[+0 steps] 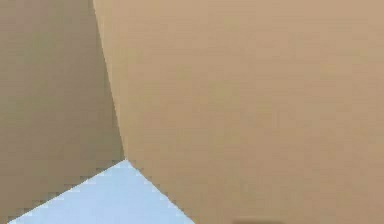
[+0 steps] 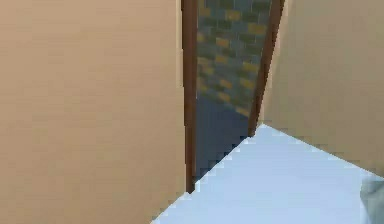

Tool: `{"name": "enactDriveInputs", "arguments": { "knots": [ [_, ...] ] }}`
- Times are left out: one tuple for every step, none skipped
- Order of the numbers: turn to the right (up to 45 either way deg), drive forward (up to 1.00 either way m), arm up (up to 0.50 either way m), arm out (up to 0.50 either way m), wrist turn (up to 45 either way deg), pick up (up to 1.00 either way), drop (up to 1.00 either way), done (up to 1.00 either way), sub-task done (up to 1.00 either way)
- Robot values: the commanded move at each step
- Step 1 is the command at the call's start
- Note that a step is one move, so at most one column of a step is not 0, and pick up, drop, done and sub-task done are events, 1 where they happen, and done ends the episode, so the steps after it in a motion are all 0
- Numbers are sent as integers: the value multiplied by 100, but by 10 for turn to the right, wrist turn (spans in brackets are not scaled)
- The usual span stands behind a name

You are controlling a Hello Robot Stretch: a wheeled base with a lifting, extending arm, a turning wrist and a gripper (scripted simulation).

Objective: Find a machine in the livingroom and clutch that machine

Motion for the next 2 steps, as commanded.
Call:
{"name": "enactDriveInputs", "arguments": {
  "knots": [
    [450, 0, 0, 0, 0, 0, 0, 0, 0],
    [450, 0, 0, 0, 0, 0, 0, 0, 0]
  ]
}}
